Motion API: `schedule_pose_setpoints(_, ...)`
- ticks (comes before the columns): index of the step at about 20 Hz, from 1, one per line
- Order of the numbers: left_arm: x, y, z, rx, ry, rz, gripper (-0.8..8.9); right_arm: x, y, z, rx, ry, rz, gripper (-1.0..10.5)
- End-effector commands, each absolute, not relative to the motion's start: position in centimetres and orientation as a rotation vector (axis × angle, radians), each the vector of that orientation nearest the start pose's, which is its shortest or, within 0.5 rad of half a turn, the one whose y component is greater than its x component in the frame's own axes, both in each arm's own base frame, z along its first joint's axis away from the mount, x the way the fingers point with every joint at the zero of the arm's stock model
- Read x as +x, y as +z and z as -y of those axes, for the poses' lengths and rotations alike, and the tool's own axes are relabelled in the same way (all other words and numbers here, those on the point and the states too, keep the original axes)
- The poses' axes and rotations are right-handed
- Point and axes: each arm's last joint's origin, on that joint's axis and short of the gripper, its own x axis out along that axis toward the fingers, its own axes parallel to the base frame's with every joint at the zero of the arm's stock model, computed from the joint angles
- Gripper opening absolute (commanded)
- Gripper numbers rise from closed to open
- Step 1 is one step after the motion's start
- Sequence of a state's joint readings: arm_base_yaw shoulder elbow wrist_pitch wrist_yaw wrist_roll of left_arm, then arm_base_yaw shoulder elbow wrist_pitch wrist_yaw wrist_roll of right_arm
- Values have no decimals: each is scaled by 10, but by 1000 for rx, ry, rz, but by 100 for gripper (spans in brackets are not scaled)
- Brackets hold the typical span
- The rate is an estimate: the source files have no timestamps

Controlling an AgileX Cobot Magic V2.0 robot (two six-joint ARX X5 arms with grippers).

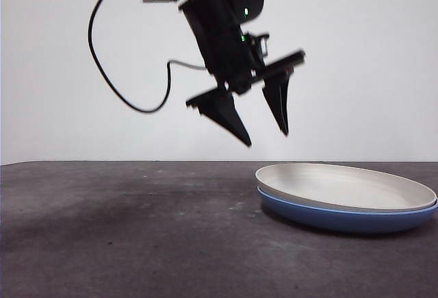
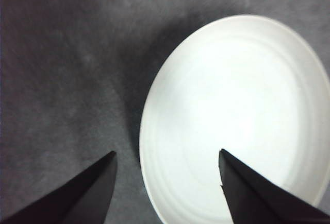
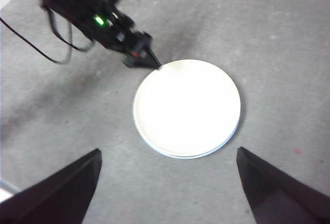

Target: Pick up the white plate, put it on the blue plate, put it on desk

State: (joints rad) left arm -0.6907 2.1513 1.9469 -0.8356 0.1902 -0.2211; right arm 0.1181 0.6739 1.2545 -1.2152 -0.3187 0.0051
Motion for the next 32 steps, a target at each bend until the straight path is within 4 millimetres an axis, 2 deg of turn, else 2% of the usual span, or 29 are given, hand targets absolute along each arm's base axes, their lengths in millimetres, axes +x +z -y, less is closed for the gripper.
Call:
schedule_pose_setpoints(1, 350, 295, 291, 79, -724, -995, 320, 60, 402, -16, 64, 389, -618, 420)
schedule_pose_setpoints(6, 324, 386, 234, 17, -712, -782, 318, 59, 401, -15, 63, 385, -624, 420)
schedule_pose_setpoints(8, 309, 416, 209, 7, -698, -715, 315, 59, 401, -15, 64, 385, -627, 420)
schedule_pose_setpoints(10, 292, 436, 186, 23, -687, -678, 315, 59, 400, -15, 65, 384, -637, 420)
schedule_pose_setpoints(12, 275, 446, 167, 35, -674, -662, 315, 59, 400, -15, 64, 384, -640, 420)
schedule_pose_setpoints(15, 247, 437, 146, 48, -665, -667, 311, 59, 400, -15, 64, 384, -640, 420)
schedule_pose_setpoints(18, 215, 410, 129, 45, -681, -682, 312, 59, 400, -15, 65, 385, -640, 420)
schedule_pose_setpoints(23, 168, 375, 110, -14, -887, -738, 311, 60, 397, -16, 72, 389, -655, 420)
schedule_pose_setpoints(26, 153, 367, 105, -45, -1030, -761, 311, 65, 386, -16, 84, 385, -700, 420)
schedule_pose_setpoints(32, 149, 366, 103, -26, -1036, -767, 311, 77, 363, -18, 118, 369, -774, 420)
